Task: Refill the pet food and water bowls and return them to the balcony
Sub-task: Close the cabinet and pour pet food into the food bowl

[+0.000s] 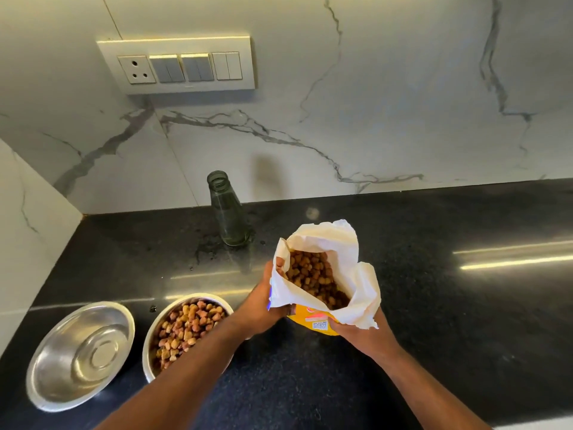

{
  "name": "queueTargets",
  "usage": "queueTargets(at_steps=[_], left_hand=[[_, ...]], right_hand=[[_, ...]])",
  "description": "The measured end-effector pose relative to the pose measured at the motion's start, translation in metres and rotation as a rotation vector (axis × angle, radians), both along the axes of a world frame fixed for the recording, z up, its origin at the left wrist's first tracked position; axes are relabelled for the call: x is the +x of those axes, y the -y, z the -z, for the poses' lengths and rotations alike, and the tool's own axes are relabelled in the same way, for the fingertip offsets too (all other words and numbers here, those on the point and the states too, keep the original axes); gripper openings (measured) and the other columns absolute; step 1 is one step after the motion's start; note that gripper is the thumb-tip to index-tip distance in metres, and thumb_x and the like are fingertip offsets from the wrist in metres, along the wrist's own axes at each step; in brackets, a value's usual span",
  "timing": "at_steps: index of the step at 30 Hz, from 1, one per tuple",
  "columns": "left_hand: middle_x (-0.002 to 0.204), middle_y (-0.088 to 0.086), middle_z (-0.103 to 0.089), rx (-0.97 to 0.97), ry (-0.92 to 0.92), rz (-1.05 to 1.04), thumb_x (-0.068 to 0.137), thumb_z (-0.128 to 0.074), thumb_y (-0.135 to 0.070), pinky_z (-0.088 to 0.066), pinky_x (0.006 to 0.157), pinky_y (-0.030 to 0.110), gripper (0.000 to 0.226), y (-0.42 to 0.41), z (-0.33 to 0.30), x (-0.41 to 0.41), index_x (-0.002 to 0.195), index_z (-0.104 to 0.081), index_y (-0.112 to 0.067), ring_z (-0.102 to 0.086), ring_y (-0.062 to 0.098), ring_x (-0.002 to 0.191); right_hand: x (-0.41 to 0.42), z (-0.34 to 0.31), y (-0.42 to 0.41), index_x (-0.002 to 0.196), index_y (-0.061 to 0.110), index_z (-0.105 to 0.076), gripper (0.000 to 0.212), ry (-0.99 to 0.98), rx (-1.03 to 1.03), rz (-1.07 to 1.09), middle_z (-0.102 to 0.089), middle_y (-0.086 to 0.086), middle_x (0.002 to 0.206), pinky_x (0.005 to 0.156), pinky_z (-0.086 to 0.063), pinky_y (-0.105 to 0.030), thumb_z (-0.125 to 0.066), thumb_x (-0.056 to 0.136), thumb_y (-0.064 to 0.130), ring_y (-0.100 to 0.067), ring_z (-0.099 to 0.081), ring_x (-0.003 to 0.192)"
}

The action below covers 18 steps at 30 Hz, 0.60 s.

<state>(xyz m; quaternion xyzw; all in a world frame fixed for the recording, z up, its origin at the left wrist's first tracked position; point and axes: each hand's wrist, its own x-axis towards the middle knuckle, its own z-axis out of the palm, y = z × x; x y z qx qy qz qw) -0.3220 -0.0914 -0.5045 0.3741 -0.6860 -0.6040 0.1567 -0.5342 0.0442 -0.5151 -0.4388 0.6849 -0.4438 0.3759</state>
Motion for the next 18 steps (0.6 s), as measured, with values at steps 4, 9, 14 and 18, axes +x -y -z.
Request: queueTargets(at_steps=[4,9,14,18], left_hand=[[0.144,-0.005,-0.046,-0.031,-0.038,0.009,0.081,-0.080,-0.021,-0.054,0.098,0.022,0.085,-0.002,-0.009,-0.002,0.143,-0.024,-0.033,-0.051,0.005,0.129],[0.141,-0.017,-0.041,-0.056,-0.061,0.037,0.081,-0.081,-0.023,-0.050,0.086,0.009,0.081,-0.002,-0.012,0.003,0.137,-0.025,-0.042,-0.049,-0.019,0.119],[0.140,-0.021,-0.040,-0.033,-0.056,0.059,0.078,-0.082,-0.028,-0.049,0.083,0.006,0.083,0.000,-0.014,0.004,0.136,-0.025,-0.043,-0.049,-0.024,0.115],[0.136,-0.022,-0.045,-0.032,-0.044,0.042,0.079,-0.086,-0.022,-0.052,0.081,0.009,0.081,0.002,-0.012,0.010,0.134,-0.029,-0.040,-0.053,-0.021,0.112]], right_hand=[[0.005,0.004,-0.002,0.143,0.038,-0.036,0.096,0.000,0.039,0.052,-0.058,0.016,0.129,0.098,-0.051,-0.023,-0.089,0.063,0.044,-0.003,-0.058,0.120],[0.010,0.010,-0.004,0.138,0.043,-0.032,0.089,0.009,0.134,0.120,-0.050,0.029,0.119,0.075,-0.046,-0.003,-0.092,0.074,0.028,0.009,-0.054,0.106],[0.014,0.008,-0.007,0.135,0.045,-0.036,0.084,-0.012,0.179,0.149,-0.053,0.028,0.115,0.074,-0.045,-0.004,-0.092,0.074,0.032,0.005,-0.056,0.102],[0.017,0.001,-0.015,0.135,0.038,-0.047,0.076,-0.005,0.162,0.164,-0.059,0.024,0.114,0.066,-0.047,-0.001,-0.092,0.074,0.028,0.008,-0.061,0.101]])
